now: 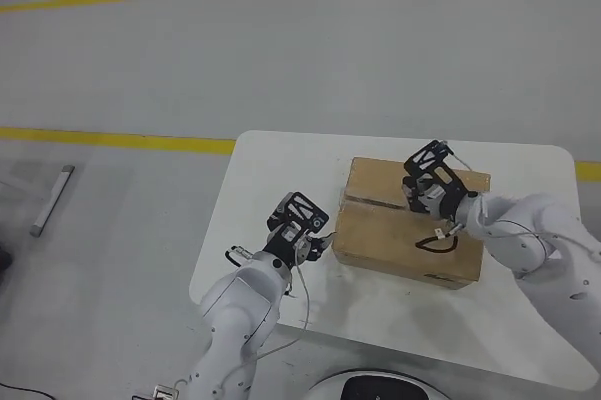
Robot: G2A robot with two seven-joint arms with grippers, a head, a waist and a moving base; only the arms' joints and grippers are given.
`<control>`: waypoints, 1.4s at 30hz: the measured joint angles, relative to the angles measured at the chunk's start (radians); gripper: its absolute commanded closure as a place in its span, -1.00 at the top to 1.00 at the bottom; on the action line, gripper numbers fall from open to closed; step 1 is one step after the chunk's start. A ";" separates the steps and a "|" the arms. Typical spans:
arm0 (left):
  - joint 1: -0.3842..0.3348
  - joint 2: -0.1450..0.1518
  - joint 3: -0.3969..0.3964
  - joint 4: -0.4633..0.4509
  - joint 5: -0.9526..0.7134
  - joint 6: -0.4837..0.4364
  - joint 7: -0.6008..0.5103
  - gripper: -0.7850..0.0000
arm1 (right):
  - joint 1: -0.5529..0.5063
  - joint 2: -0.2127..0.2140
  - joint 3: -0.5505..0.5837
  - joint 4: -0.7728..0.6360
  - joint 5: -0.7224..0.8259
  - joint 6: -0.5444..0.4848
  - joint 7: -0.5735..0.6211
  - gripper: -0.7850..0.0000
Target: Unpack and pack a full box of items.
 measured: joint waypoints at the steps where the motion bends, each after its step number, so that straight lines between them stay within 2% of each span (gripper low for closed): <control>1: 0.000 0.001 0.000 0.000 -0.001 -0.001 0.000 1.00 | -0.018 0.002 0.021 -0.010 0.014 -0.002 -0.010 -1.00; 9: 0.000 0.007 0.003 0.000 -0.014 -0.014 -0.003 1.00 | -0.172 0.021 0.200 -0.077 0.133 -0.035 -0.069 -1.00; 24: -0.014 0.017 0.023 0.011 -0.033 -0.034 -0.008 1.00 | -0.380 0.030 0.382 -0.167 0.258 -0.037 -0.160 -1.00; 30: -0.017 0.021 0.032 0.013 -0.042 -0.037 -0.011 1.00 | -0.439 0.033 0.425 -0.199 0.279 -0.090 -0.162 -1.00; 42: -0.021 0.028 0.040 0.013 -0.057 -0.029 -0.018 1.00 | -0.480 0.036 0.462 -0.273 0.257 -0.138 -0.203 -1.00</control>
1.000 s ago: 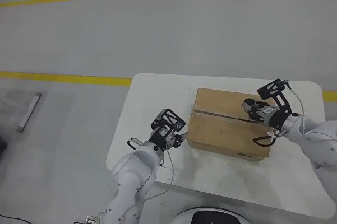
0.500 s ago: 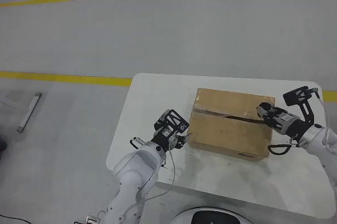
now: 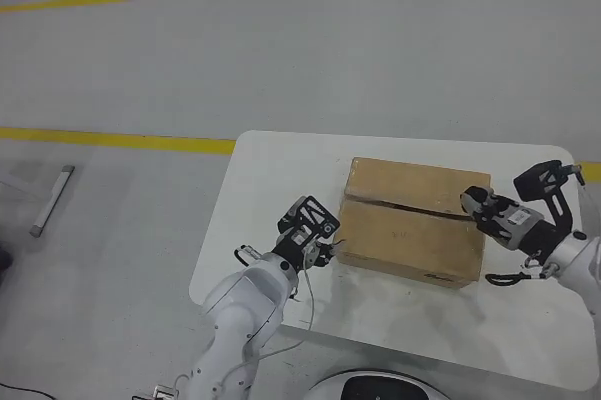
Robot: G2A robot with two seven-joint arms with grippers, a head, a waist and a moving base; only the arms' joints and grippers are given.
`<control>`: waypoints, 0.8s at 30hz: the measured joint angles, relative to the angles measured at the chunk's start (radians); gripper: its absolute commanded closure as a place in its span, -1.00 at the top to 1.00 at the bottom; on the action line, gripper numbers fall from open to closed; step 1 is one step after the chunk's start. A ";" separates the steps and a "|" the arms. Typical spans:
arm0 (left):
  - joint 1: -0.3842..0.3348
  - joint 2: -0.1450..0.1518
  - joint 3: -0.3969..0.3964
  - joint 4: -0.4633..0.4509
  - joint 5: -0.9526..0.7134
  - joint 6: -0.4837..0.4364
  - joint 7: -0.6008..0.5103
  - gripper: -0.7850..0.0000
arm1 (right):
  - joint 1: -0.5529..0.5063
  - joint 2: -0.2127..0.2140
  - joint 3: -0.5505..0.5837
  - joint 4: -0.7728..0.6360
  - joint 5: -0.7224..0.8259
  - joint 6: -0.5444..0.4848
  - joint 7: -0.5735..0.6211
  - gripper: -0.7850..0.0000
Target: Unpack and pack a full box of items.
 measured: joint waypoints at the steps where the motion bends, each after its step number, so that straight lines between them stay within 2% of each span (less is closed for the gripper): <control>1: 0.000 0.001 0.001 0.000 0.000 0.001 0.000 1.00 | 0.000 0.000 0.004 -0.005 -0.001 -0.004 -0.002 -1.00; 13: -0.002 0.007 0.015 0.001 -0.009 0.009 -0.002 1.00 | 0.065 0.005 -0.013 -0.006 -0.069 -0.046 -0.002 -1.00; 24: -0.012 0.012 0.027 0.004 -0.008 0.017 0.000 0.98 | 0.021 0.009 0.015 0.051 -0.065 -0.075 0.004 -1.00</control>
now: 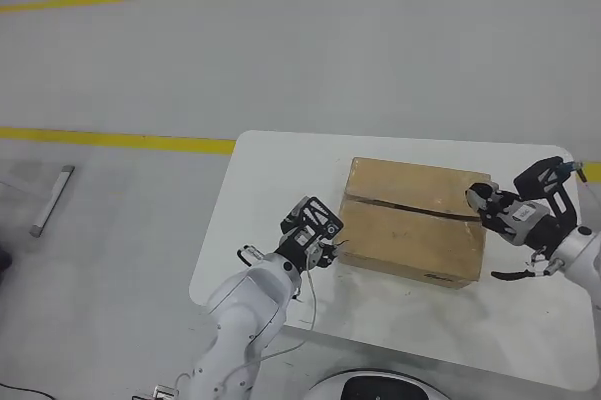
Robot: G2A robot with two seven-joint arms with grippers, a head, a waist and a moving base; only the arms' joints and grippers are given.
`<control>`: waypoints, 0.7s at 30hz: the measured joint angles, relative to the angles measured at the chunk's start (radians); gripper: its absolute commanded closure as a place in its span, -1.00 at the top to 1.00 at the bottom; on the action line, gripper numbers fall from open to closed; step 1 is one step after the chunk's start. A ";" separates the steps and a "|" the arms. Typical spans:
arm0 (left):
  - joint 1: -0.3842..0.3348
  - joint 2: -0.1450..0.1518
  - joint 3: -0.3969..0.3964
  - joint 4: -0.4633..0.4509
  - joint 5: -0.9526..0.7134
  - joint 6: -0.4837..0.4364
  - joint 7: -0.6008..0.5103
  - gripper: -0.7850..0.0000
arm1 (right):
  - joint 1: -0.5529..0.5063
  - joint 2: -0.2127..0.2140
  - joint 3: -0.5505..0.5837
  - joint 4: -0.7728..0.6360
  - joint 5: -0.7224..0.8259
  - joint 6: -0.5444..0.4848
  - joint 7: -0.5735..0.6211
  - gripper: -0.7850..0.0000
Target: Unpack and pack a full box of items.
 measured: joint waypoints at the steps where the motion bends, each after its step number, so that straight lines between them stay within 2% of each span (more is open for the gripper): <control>1: -0.002 0.000 0.003 0.001 0.000 -0.001 0.000 0.77 | -0.004 0.000 0.003 0.005 0.000 -0.002 0.002 -1.00; 3: -0.006 0.001 0.008 0.004 0.001 -0.003 0.000 0.51 | -0.011 0.001 0.006 0.015 -0.001 -0.009 0.012 -1.00; 4: -0.007 0.001 0.010 0.005 0.001 -0.003 0.000 0.11 | -0.013 0.002 0.006 0.019 -0.003 -0.013 0.017 -1.00; 6: -0.012 0.002 0.014 0.006 0.000 -0.002 0.000 -0.18 | -0.014 0.003 0.004 0.028 -0.011 -0.023 0.030 -1.00; 7: -0.014 0.002 0.016 0.007 -0.001 -0.002 0.000 -0.46 | -0.014 0.004 0.003 0.032 -0.014 -0.026 0.035 -1.00; 8: -0.017 0.002 0.018 0.007 -0.001 -0.002 0.000 -1.00 | -0.013 0.005 0.001 0.036 -0.017 -0.029 0.039 -1.00; 21: -0.037 0.004 0.030 0.003 -0.002 -0.007 0.014 -1.00 | 0.026 0.012 -0.007 0.071 -0.030 -0.058 0.065 -1.00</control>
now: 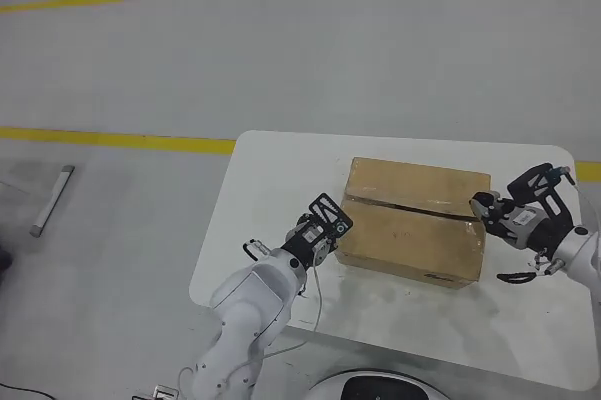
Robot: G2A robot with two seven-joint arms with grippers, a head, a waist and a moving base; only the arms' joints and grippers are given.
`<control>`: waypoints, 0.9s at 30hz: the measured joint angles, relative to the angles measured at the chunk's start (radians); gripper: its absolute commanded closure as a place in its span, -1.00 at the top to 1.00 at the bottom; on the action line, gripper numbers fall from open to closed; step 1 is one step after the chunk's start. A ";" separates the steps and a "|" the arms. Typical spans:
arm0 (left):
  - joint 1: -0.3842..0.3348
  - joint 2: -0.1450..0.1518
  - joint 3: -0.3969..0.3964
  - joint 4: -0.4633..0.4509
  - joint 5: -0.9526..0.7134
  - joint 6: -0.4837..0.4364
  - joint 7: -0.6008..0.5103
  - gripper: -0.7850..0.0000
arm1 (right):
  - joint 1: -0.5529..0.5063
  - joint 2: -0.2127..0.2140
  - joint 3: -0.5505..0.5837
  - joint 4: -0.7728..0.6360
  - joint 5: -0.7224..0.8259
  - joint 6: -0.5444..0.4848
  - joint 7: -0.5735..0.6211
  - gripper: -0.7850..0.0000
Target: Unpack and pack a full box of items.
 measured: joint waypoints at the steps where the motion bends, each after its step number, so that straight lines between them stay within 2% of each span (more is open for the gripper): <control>1: 0.000 0.000 0.000 0.000 0.000 0.000 0.000 -1.00 | 0.001 0.001 -0.002 -0.001 -0.002 -0.005 0.001 -1.00; 11: -0.011 -0.001 0.016 0.018 0.010 0.026 0.047 -1.00 | 0.002 0.004 -0.005 0.012 -0.018 -0.017 -0.006 -1.00; 17: -0.087 -0.015 0.080 0.053 -0.016 0.069 0.066 -1.00 | -0.001 0.009 -0.005 0.016 -0.029 -0.059 0.017 -1.00; 27: -0.226 -0.043 0.179 0.227 -0.008 0.133 0.110 -1.00 | -0.002 0.016 -0.005 0.014 -0.057 -0.083 0.025 -1.00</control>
